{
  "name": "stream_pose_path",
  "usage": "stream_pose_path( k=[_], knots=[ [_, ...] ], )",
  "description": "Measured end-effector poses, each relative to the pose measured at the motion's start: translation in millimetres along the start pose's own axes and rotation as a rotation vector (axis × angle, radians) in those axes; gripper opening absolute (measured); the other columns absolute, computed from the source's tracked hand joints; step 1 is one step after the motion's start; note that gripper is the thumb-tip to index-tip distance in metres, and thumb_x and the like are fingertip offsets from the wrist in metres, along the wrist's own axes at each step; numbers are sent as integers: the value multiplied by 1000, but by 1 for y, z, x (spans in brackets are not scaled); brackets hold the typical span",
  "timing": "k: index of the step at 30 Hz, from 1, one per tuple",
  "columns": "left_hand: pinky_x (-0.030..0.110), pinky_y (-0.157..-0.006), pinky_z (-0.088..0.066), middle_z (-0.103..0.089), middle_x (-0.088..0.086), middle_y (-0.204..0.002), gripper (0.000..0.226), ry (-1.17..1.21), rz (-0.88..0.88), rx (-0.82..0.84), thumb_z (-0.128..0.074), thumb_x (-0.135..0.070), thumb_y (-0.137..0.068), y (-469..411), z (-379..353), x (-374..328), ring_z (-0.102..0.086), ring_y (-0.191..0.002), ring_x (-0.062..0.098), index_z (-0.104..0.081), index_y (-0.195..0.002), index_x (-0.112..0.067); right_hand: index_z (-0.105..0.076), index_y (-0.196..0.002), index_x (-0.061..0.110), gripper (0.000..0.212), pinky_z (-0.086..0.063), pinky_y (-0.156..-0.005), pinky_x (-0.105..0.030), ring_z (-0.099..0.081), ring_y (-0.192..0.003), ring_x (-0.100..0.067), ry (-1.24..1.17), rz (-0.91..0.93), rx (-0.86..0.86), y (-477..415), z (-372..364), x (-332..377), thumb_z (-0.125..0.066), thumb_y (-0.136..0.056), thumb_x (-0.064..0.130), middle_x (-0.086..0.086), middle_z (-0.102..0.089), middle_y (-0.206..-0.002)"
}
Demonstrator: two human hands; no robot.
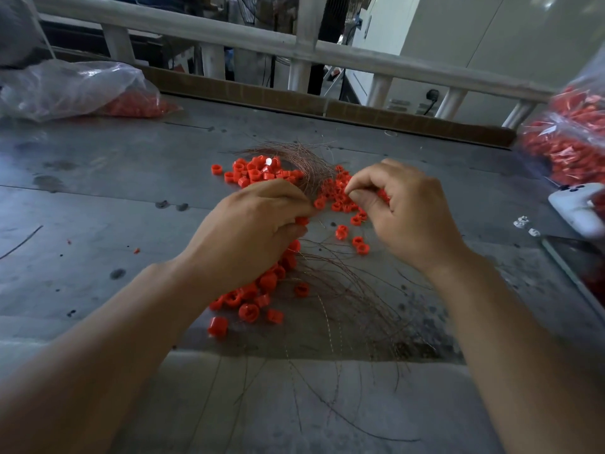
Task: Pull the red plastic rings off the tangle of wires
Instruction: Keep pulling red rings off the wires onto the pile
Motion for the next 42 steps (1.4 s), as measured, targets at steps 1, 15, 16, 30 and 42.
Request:
stream_pose_path(
  k=[1, 15, 16, 30, 42],
  knots=[
    [14, -85, -36, -69, 3, -98, 22, -5, 10, -11, -62, -12, -76, 0, 1, 1, -53, -91, 6, -73, -94, -9, -68, -83, 6, 6, -47, -76, -35, -56, -76, -15, -3, -34, 21, 0, 1, -3, -63, -82, 9, 6, -56, -76],
    [28, -83, -44, -68, 2, -99, 19, 22, 64, -5, -71, -1, -76, 3, 2, 8, -58, -91, 14, -73, -93, -9, -73, -80, 9, 5, -43, -76, -33, -51, -81, -15, 36, -106, 7, -1, 3, -7, -71, -76, 10, 3, -53, -80],
    [29, -84, -44, -67, 2, -100, 18, 26, 77, -11, -70, -2, -77, 2, 3, 10, -58, -92, 14, -73, -93, -9, -72, -80, 9, 5, -43, -76, -32, -52, -81, -15, 47, -123, -8, -1, 5, -8, -70, -76, 10, 4, -52, -81],
    [-1, -86, -30, -69, 6, -93, 18, -1, 21, 15, -68, 0, -75, 4, 1, 8, -57, -82, 2, -73, -91, -6, -67, -103, 12, 27, -40, -94, -26, -55, -95, -13, 30, -161, 65, 0, -2, -4, -71, -77, 14, 1, -63, -96],
    [8, -81, -38, -68, 9, -93, 23, 32, -22, 79, -67, 5, -73, 1, -4, 0, -56, -82, 8, -73, -92, -4, -65, -107, 4, 30, -48, -83, -17, -62, -86, -9, -149, -3, 211, 6, -24, 22, -67, -77, 2, -7, -69, -98]
  ],
)
Point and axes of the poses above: each hand's wrist, its own y-axis away from the middle knuckle, its own z-axis out of the back of the hand, x = y × z, the point moved 3 cm from there along -y, towards the middle knuckle
